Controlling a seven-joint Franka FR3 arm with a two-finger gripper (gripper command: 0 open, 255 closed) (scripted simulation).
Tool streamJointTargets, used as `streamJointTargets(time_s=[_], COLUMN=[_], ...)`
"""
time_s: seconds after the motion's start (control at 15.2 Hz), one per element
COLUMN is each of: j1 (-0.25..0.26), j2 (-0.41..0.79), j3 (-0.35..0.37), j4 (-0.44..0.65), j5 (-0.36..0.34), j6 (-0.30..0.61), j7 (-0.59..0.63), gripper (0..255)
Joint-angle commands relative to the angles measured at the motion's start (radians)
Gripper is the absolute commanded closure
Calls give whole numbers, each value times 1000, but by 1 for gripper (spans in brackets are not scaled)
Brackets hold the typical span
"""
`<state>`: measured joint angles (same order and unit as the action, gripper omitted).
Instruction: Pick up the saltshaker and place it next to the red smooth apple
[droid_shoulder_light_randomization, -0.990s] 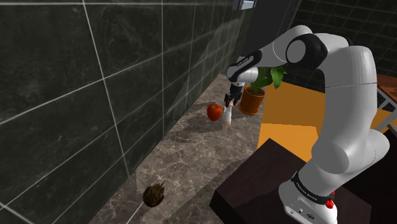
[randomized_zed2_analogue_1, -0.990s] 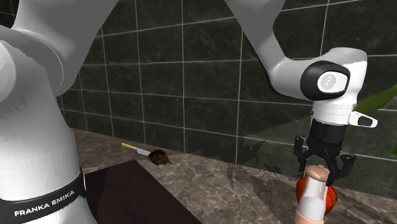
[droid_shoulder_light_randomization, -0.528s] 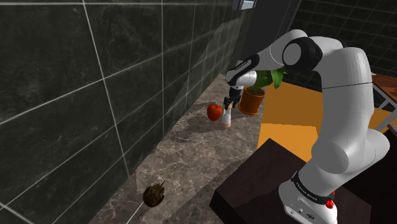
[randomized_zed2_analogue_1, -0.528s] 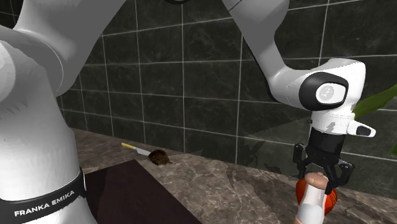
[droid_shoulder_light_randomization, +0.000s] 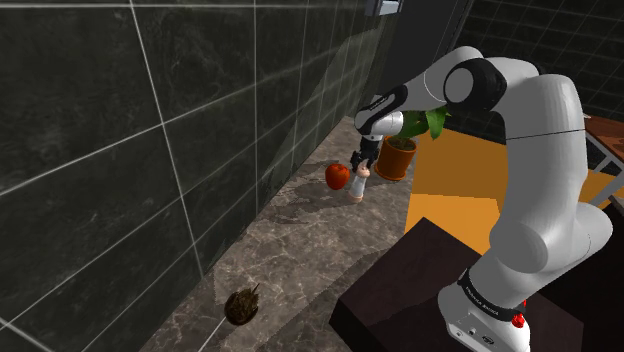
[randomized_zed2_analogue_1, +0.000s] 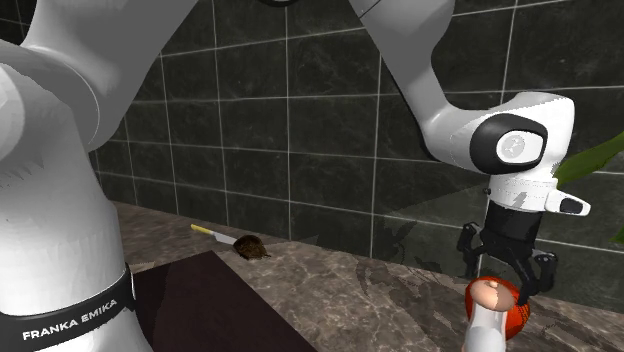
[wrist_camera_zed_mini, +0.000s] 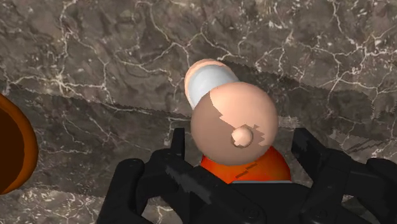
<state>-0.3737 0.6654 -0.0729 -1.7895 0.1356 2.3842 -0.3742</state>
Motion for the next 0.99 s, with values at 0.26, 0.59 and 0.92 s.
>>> streamJointTargets(time_s=[0.26,0.59,0.92], j1=[1,2,2], j2=[-46,-84,-84], j3=[-5,-9,-9], j4=[1,6,6], j5=[-6,-12,-12], j6=[-46,-90,-90], j7=[4,7,7], gripper=[0,0,0])
